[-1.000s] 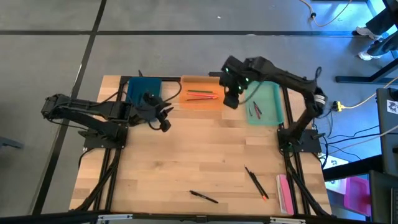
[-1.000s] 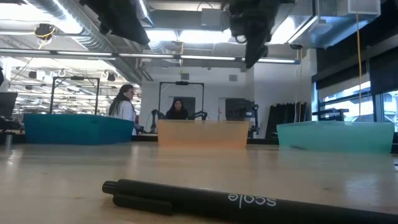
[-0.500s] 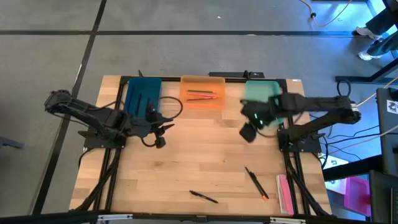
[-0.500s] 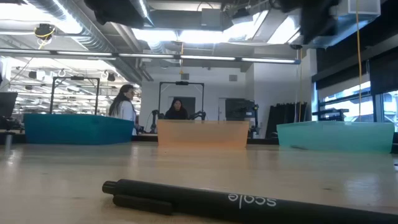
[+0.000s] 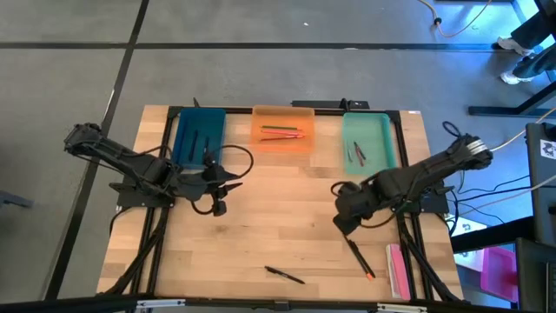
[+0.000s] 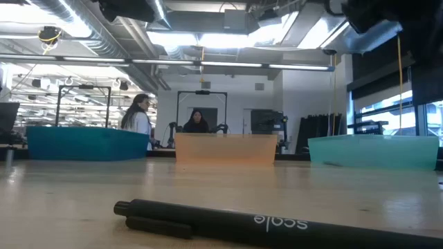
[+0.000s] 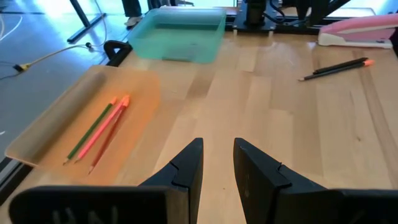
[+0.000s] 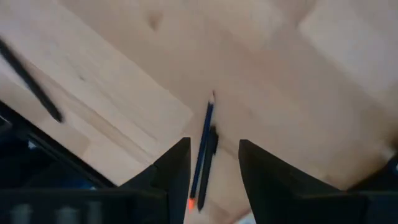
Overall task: Sort crayons/erasers/pens/pencils in bins
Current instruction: Put the blue pencil into the orange bin
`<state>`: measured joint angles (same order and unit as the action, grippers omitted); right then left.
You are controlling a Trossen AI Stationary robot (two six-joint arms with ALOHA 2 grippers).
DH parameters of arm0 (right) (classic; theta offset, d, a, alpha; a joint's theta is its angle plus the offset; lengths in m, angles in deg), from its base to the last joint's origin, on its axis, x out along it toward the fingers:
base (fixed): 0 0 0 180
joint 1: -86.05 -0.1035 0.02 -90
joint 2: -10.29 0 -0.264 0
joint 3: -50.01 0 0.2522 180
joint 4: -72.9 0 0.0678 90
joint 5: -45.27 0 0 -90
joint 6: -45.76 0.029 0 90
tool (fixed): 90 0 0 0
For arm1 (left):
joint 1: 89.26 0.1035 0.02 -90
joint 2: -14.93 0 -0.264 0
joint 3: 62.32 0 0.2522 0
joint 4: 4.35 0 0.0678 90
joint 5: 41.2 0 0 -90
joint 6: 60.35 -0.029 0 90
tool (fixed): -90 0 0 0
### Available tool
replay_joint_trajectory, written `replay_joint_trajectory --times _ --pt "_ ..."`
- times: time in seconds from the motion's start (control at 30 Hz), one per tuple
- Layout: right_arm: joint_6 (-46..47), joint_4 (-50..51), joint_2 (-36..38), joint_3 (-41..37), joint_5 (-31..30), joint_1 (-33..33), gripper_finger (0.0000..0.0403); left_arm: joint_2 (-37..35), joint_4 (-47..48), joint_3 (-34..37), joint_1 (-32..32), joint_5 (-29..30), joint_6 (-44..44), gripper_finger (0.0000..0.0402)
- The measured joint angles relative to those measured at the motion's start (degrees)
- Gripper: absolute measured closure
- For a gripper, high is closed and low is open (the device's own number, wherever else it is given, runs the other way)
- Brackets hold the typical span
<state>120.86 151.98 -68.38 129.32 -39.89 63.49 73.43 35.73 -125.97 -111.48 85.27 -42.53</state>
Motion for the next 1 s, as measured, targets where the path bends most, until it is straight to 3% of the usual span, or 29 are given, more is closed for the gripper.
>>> replay_joint_trajectory --times 0.3,0.43,0.63,1.0 --pt "3.68 -5.11 -7.0 -0.53 10.51 -4.37 0.0263 0.0 0.01 0.0 -0.93 0.02 -0.02 0.0321" --pt "9.19 -9.53 -9.06 -0.47 10.38 -7.77 0.0263 0.0 -0.07 0.0 -2.18 -0.43 -0.72 0.0321" --pt "20.03 -11.95 -12.82 -0.47 10.27 -15.25 0.0263 0.0 -2.12 0.0 -4.96 -6.42 -5.56 0.0321" --pt "28.65 -16.55 -21.42 -0.47 10.04 -23.35 0.0263 0.0 -6.95 0.0 -7.25 -6.71 -7.89 0.0321"
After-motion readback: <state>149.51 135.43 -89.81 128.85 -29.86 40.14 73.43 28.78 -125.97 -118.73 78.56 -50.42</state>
